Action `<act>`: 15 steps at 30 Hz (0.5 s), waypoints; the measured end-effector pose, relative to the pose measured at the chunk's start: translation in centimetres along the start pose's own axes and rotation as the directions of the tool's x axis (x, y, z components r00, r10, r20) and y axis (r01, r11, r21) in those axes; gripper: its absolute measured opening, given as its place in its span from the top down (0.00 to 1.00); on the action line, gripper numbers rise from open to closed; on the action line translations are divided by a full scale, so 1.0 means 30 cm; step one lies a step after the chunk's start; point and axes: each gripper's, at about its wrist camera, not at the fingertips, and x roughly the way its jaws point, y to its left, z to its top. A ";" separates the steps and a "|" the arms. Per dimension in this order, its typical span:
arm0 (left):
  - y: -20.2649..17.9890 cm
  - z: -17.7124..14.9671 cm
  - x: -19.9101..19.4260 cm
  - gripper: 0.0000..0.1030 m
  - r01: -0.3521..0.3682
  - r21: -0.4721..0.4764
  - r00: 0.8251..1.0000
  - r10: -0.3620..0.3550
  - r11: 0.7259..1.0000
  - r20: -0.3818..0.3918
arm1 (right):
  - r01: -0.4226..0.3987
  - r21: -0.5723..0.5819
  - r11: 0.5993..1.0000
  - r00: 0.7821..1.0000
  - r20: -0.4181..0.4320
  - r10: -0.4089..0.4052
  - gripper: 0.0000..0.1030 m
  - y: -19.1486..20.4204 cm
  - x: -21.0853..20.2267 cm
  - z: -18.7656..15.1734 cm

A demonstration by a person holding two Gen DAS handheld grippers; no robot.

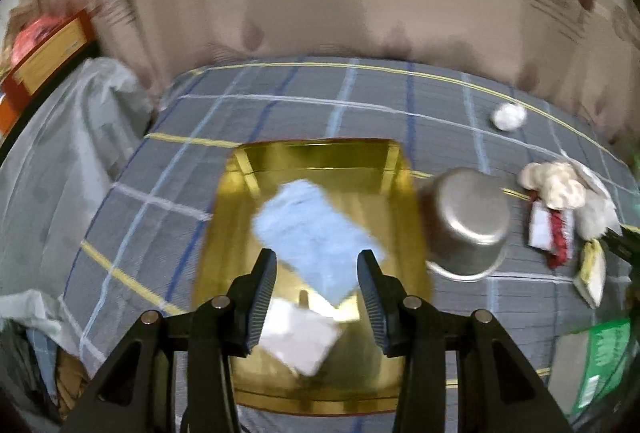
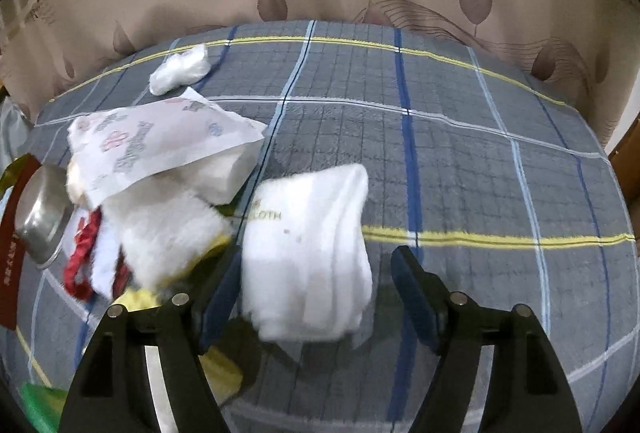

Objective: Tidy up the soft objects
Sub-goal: 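Grasp the white folded cloth with the right gripper and lift it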

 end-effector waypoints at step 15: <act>-0.493 0.101 0.018 0.58 0.204 0.231 0.979 -0.202 0.951 -0.033 | -0.018 0.051 0.999 0.994 0.112 0.013 0.68 -0.048 -0.057 -0.037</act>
